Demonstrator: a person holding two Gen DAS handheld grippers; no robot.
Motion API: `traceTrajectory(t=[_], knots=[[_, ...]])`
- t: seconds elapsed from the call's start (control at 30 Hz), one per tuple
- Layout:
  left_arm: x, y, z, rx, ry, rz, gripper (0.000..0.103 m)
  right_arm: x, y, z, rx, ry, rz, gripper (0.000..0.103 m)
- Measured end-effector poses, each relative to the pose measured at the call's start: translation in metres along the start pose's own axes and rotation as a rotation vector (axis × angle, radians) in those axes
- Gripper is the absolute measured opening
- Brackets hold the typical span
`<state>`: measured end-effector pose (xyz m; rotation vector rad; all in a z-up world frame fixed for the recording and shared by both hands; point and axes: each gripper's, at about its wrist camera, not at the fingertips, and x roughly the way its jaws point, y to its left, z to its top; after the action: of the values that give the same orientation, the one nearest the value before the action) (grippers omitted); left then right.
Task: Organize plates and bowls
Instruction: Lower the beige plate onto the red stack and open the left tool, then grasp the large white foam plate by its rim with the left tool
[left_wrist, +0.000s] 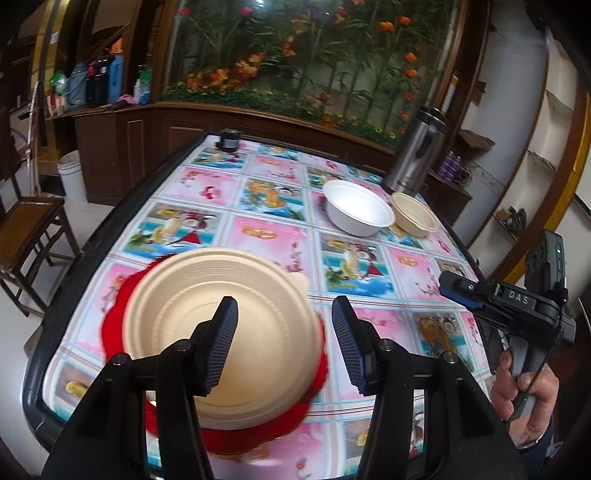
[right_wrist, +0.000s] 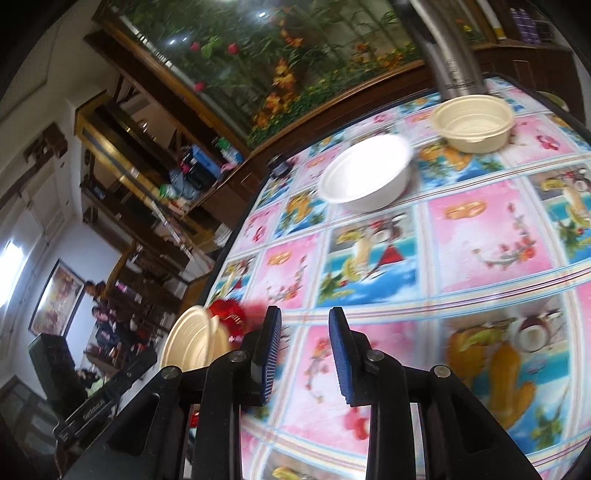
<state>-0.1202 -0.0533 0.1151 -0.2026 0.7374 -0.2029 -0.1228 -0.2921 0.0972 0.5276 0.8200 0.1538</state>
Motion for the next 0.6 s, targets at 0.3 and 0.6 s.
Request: traceTrajectory(t=[0.3, 0.6], knots=[[0.033, -0.064, 0.004, 0.089, 0.092, -0.098, 0.051, -0.014, -0.051, 0.02, 0.091, -0.053, -0.051, 0.03], [0.065, -0.11, 0.031, 0.136, 0.149, -0.152, 0.051, 0.004, -0.074, 0.081, 0.152, -0.104, -0.105, 0.031]])
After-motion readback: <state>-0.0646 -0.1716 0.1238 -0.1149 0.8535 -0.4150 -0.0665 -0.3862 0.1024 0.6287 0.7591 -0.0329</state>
